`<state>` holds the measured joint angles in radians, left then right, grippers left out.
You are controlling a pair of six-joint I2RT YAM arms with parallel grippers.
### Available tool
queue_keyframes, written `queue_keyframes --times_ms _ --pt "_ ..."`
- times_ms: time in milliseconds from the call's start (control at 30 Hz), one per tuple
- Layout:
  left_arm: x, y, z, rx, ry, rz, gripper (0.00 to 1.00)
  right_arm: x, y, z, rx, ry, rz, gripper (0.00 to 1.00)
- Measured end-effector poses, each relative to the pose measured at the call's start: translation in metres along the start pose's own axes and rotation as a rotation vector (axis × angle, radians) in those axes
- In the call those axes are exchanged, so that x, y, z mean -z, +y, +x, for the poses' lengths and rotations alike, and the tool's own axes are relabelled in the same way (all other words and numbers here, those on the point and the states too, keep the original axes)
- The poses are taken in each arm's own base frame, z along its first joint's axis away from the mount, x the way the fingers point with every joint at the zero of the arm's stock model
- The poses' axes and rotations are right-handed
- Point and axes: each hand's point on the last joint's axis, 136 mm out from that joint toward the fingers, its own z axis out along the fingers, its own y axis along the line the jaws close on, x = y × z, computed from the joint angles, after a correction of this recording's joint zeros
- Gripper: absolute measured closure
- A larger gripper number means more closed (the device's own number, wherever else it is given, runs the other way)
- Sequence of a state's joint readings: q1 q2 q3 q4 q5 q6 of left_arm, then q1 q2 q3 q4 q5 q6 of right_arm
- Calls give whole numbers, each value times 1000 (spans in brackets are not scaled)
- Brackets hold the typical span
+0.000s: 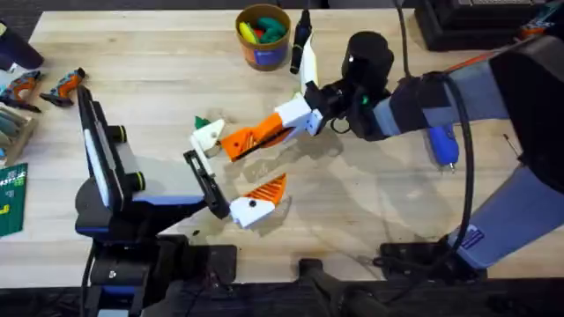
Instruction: Pick up the gripper from the table and insert it into the empty holder that is missing its gripper. Then pick up a screw, insert it into the mounting hole, and use the screwdriver to tighten it. Finally, clean up the table by picking up the vegetable and placing it into the bucket.
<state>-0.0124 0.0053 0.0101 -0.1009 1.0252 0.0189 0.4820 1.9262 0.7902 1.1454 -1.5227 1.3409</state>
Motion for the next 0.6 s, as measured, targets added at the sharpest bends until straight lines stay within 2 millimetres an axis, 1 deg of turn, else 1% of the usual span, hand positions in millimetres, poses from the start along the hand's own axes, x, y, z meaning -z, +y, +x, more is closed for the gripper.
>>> queue_keyframes --times_ms 367,600 --pt "0 0 0 0 0 0 15 0 -2 0 -10 1 0 988" --pt "0 0 0 0 0 1 15 0 9 -3 64 0 -2 989"
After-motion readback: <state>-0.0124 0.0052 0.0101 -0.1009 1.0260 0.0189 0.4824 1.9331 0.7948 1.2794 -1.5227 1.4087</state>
